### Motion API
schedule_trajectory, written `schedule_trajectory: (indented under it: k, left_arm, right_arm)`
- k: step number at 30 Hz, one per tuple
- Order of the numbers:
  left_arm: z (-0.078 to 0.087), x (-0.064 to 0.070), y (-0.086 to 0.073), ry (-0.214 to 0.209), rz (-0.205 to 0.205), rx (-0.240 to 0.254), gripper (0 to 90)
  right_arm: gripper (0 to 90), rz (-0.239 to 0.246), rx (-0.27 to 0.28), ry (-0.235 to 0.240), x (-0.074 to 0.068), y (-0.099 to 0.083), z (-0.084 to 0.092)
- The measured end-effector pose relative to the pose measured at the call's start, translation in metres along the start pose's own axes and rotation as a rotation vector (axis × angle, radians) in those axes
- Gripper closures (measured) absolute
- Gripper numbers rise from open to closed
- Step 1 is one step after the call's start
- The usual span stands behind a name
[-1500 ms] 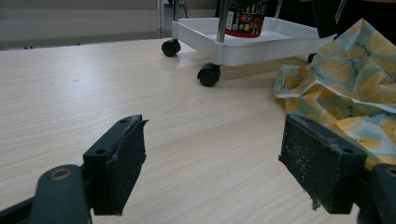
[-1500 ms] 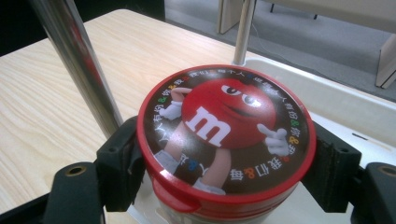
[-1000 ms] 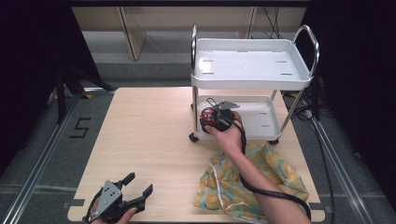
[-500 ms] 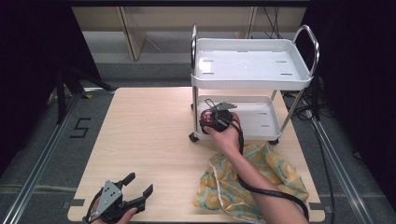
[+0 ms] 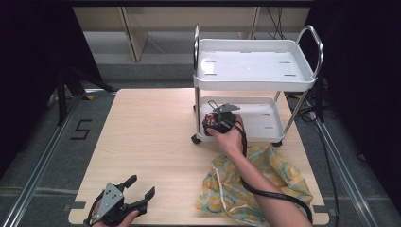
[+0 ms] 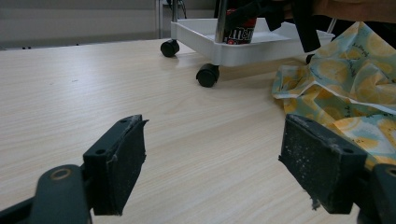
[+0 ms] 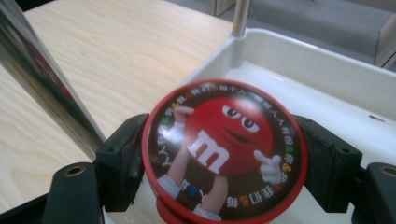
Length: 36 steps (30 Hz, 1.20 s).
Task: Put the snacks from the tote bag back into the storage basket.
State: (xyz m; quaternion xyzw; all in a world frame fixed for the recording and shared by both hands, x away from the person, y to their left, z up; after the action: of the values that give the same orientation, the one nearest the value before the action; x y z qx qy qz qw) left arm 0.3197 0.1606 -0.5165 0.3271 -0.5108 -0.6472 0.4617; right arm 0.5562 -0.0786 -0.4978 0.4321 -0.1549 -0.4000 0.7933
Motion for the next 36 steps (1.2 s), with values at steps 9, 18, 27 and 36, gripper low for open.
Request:
schedule_trajectory:
  k: [9,18,27,36]
  left_arm:
    - [0.000,0.001,0.000,0.002,0.006,0.000,21.3]
    - [-0.001,0.000,0.000,0.004,0.008,0.004,21.3]
    - [-0.001,0.000,0.000,0.009,0.019,0.008,21.3]
    - [-0.001,-0.001,0.000,0.015,0.016,0.003,21.3]
  right_arm:
    - [19.6,0.087,0.024,0.033,-0.004,0.009,0.016]
    - [20.7,0.080,0.021,0.091,-0.010,0.009,0.039]
    - [22.7,0.054,0.025,0.103,-0.013,0.000,0.070]
    - [24.0,0.046,0.022,0.129,-0.012,-0.021,0.099]
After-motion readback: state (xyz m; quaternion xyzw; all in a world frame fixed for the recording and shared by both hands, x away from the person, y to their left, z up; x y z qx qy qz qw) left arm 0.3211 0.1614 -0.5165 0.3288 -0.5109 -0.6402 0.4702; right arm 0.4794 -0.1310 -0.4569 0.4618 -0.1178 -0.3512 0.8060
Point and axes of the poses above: each handheld gripper's, and its own axes: z roughly backward along the jaws, y roughly out of its top, x roughly to its right, the point moved 9 cm from there along -z, roughly forward along the jaws, and after that the axes turned 11 degrees about y, right-handed, at the moved point
